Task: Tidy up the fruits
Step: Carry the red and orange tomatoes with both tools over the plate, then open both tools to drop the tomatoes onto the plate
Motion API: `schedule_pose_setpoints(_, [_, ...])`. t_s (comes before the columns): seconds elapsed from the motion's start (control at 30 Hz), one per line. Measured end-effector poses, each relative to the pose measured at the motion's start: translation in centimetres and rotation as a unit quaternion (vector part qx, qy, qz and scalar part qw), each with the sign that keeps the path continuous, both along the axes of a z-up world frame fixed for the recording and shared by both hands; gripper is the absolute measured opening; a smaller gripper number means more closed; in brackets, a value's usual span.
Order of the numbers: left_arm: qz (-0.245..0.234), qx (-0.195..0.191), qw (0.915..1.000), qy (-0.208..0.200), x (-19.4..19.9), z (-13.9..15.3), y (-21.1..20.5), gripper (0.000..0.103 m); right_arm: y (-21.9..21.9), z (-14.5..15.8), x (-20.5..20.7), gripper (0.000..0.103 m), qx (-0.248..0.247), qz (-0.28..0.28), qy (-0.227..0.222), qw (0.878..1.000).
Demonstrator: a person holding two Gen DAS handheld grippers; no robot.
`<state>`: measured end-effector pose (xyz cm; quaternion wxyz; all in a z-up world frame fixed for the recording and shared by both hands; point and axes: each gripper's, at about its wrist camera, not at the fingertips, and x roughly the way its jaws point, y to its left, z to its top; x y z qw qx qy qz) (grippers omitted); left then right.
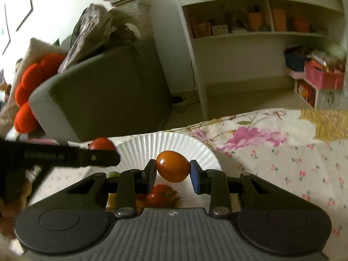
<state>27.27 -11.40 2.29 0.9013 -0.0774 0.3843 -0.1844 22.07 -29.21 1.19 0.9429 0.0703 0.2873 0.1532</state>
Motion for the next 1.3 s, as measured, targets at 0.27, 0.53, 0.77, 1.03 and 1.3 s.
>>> schedule_pose_setpoints(0.27, [0.004, 0.0, 0.9999, 0.016, 1.3, -1.0, -0.5, 0.029, 1.1, 0.0, 0.9, 0.03, -0.02, 0.015, -0.002, 1.0])
schedule_pose_setpoints(0.53, [0.004, 0.009, 0.9998, 0.015, 1.6, -1.7, -0.7, 0.029, 1.7, -0.6, 1.3, 0.03, -0.024, 0.021, 0.008, 0.999])
schedule_pose_setpoints(0.77, [0.004, -0.002, 0.9998, 0.021, 1.5, -1.9, -0.4, 0.03, 1.6, -0.9, 1.6, 0.031, 0.003, 0.026, 0.025, 0.999])
schedule_pose_setpoints(1.03, [0.009, -0.026, 0.9994, 0.019, 1.0, -1.1, 0.6, 0.03, 0.6, -0.7, 1.8, 0.033, 0.053, 0.016, 0.041, 0.998])
schedule_pose_setpoints(1.3, [0.023, -0.034, 0.999, 0.014, -0.6, 0.0, 2.0, 0.031, -2.0, 0.5, 1.7, 0.033, 0.107, -0.029, 0.045, 0.993])
